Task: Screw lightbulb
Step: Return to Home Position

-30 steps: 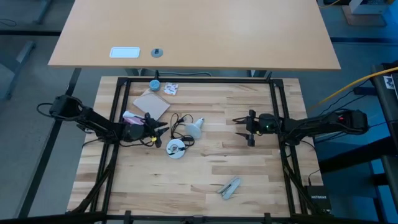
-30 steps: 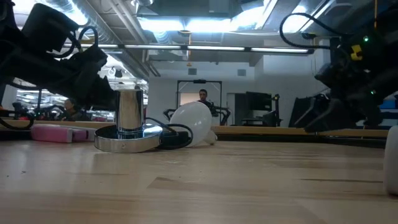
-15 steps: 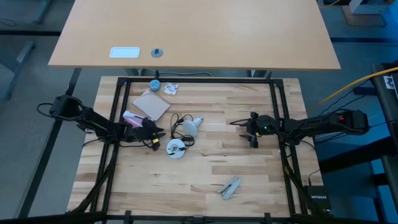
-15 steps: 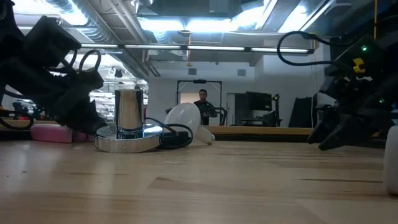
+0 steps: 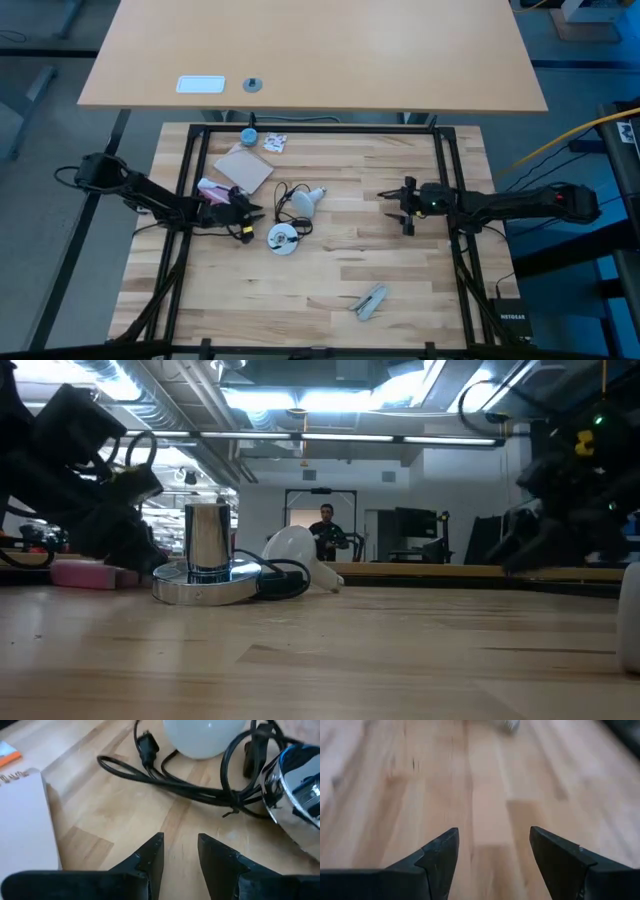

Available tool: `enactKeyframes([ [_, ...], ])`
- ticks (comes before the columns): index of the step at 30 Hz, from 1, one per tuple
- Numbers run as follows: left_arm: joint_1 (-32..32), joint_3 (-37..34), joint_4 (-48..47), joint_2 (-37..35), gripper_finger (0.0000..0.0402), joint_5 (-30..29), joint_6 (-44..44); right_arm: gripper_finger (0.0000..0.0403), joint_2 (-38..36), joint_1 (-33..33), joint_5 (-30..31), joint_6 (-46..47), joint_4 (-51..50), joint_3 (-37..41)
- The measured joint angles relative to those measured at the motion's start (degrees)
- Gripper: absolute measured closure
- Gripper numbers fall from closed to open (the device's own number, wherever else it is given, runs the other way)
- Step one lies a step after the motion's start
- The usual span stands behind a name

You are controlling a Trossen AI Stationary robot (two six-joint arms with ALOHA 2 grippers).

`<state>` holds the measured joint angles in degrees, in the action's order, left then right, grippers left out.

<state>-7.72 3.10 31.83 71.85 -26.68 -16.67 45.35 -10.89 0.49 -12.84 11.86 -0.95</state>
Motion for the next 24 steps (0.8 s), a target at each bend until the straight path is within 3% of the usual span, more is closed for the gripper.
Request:
enactKeyframes([
  [5,0.0,-2.6,-0.4,-7.9,0.029,0.0,-0.1,0.0152,-10.1,0.0,0.0,0.0,-0.4,0.0],
  [9,0.0,-2.6,-7.3,-16.6,0.029,-0.1,0.2,0.0152,-16.1,0.0,0.0,0.0,0.1,0.0],
  [24,0.0,-2.6,-26.0,-42.1,0.029,-0.1,0.2,0.0152,-29.6,0.0,0.0,0.1,-3.1,0.2],
])
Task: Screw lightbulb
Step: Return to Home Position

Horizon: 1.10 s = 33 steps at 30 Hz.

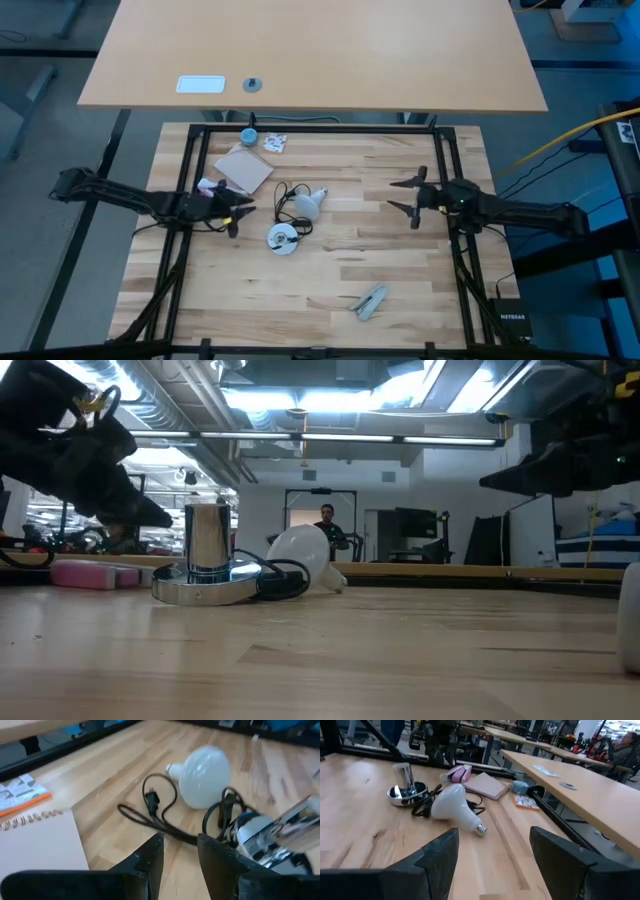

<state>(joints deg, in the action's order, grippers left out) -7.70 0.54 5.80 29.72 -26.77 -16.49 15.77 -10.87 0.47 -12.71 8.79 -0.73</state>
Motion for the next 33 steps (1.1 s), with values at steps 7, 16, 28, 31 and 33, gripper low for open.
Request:
enactKeyframes([
  [7,0.0,0.0,-2.0,-10.8,0.029,0.0,0.0,0.0152,-8.0,0.0,0.0,0.0,-3.5,0.1],
  [16,0.0,0.0,-2.0,-22.3,0.029,0.0,0.0,0.0152,-13.2,0.0,0.0,0.0,-3.4,0.2],
  [28,0.0,0.0,-2.0,-29.5,0.029,-0.1,0.0,0.0152,-15.6,0.0,0.0,0.0,-4.9,0.2],
  [31,0.0,0.0,-2.0,-29.5,0.029,-0.1,0.0,0.0152,-15.6,0.0,0.0,0.0,-6.4,0.3],
  [33,0.0,0.0,-2.0,-29.5,0.029,-0.1,0.0,0.0152,-15.6,0.0,0.0,0.0,-7.0,0.3],
])
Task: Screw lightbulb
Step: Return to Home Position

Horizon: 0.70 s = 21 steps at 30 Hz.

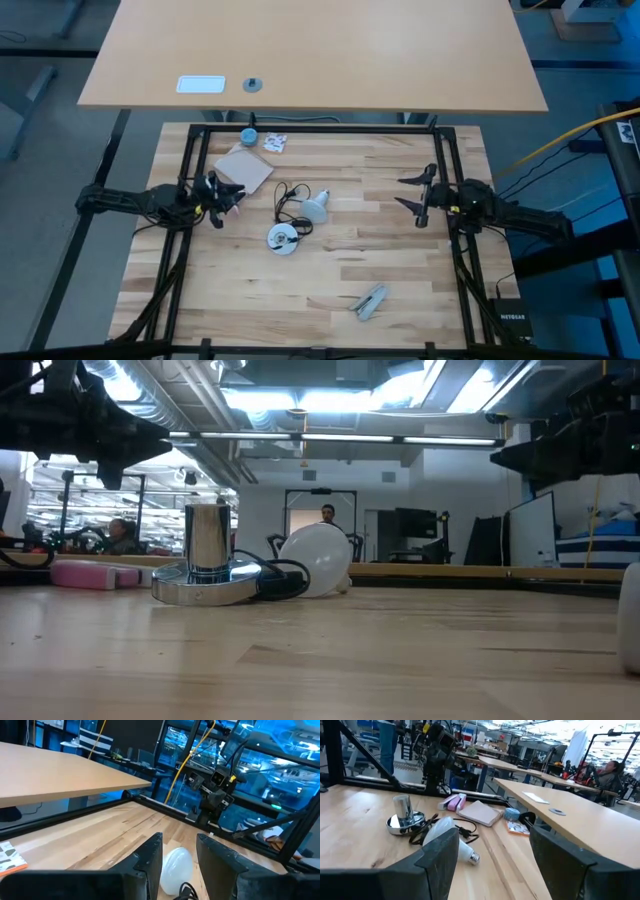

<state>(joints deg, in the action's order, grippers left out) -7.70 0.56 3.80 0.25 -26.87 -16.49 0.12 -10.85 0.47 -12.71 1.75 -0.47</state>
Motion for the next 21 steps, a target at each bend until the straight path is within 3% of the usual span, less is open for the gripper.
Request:
enactKeyframes([
  [21,0.0,0.0,0.0,0.1,0.029,0.0,0.0,0.0152,0.0,0.0,-0.1,0.0,-0.7,0.0],
])
